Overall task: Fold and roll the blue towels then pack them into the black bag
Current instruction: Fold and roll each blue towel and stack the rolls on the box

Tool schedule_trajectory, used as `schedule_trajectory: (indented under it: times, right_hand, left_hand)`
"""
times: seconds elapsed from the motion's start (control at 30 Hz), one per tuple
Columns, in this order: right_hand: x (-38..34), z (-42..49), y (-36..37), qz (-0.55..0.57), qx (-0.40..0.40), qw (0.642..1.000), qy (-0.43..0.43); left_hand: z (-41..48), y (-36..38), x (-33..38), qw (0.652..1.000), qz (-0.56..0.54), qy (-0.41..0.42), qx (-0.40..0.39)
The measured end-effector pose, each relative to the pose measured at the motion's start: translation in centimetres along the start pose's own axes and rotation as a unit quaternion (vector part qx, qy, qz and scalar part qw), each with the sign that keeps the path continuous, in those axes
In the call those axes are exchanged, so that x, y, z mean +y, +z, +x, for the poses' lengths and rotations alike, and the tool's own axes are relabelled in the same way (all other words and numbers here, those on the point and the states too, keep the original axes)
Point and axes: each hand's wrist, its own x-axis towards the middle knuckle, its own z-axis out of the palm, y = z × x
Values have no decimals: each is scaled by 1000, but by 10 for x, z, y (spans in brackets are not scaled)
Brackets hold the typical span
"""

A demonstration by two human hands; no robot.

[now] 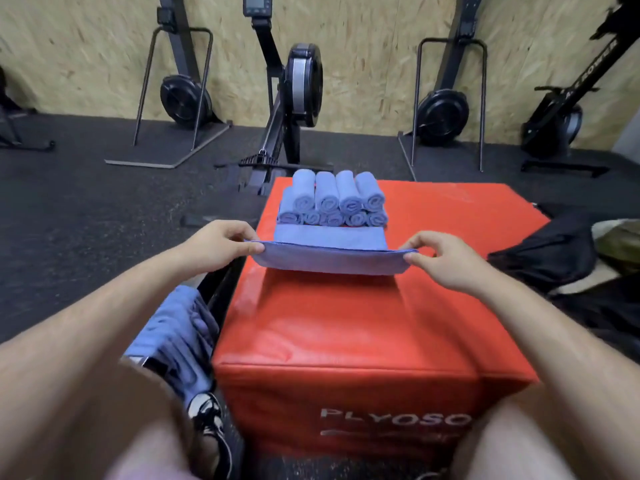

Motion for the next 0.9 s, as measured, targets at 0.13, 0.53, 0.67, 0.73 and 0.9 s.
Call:
schedule_trajectory:
  times: [0.13, 0.53, 0.67, 0.73, 0.9]
  right_hand:
    - [20, -26, 20, 96, -135, 986, 30]
    - [31, 13, 34, 117, -115, 981, 101]
    - [46, 45, 53, 70, -93, 985, 124]
    - [54, 59, 65, 54, -87, 987, 127]
    - [72, 78, 84, 38, -71, 987, 141]
  left_hand:
    - [-28, 15, -18, 995, -27, -35, -94]
    - [12, 29, -31, 995, -34, -80, -58]
    - [48, 43, -47, 996, -6, -88, -19]
    - [62, 51, -57, 995, 11, -95, -16]
    - [80, 66, -70, 991, 101, -89, -14]
